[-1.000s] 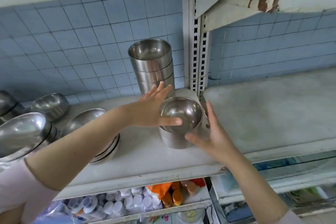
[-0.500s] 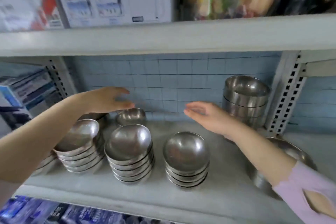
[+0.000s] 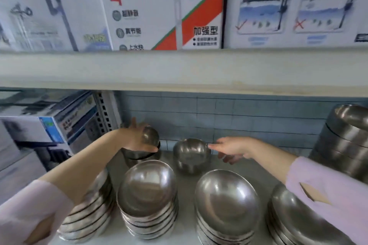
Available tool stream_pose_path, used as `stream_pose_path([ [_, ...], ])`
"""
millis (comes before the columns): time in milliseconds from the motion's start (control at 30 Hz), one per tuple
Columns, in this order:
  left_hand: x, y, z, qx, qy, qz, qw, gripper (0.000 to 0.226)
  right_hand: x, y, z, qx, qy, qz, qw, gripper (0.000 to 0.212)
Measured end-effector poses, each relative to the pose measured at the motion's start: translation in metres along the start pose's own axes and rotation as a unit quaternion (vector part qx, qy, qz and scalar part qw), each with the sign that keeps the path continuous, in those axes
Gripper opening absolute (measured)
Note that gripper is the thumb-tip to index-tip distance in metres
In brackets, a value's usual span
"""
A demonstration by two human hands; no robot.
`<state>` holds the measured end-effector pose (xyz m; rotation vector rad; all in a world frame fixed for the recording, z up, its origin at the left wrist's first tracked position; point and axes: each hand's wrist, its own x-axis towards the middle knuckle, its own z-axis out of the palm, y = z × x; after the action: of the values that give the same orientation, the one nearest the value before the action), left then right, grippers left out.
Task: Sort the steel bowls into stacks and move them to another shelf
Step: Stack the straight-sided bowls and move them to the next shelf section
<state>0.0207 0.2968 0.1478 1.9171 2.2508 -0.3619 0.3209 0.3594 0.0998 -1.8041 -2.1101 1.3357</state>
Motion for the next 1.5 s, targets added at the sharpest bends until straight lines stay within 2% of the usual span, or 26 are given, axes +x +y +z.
stream_pose_path([
  [133,0.021,-0.018,0.013,-0.059,-0.003,0.0,0.998,0.115,0.021,-0.003,0.017,0.03,-0.012,0.048,0.998,0.064],
  [333,0.038,-0.035,0.03,-0.087,-0.011,0.043,0.995,0.118,0.031,-0.008,0.03,0.12,-0.047,0.042,0.991,0.047],
  [467,0.054,-0.043,0.041,-0.105,0.045,0.026,0.993,0.144,0.035,-0.001,0.03,0.189,-0.053,0.026,0.98,0.042],
  [667,0.017,-0.031,0.022,-0.2,0.095,0.024,0.975,0.133,0.015,-0.008,0.021,0.246,-0.016,0.017,0.969,0.04],
  [833,-0.035,-0.008,-0.005,-0.222,0.147,0.052,0.962,0.135,-0.031,-0.012,-0.01,0.31,0.074,-0.034,0.947,0.046],
  [933,-0.069,0.017,-0.019,-0.25,0.181,0.078,0.948,0.146,-0.071,0.001,-0.028,0.334,0.125,-0.057,0.933,0.033],
  [1033,-0.1,0.054,-0.029,-0.276,0.219,0.125,0.928,0.135,-0.121,0.025,-0.045,0.365,0.182,-0.076,0.91,0.018],
  [1167,-0.138,0.125,-0.037,-0.292,0.253,0.154,0.909,0.123,-0.186,0.08,-0.066,0.386,0.237,-0.065,0.889,0.025],
  [1300,-0.16,0.2,-0.031,-0.318,0.23,0.203,0.897,0.117,-0.247,0.152,-0.091,0.375,0.277,-0.045,0.884,0.029],
  [1500,-0.18,0.305,-0.017,-0.358,0.211,0.215,0.884,0.11,-0.295,0.26,-0.13,0.316,0.373,-0.017,0.872,0.026],
])
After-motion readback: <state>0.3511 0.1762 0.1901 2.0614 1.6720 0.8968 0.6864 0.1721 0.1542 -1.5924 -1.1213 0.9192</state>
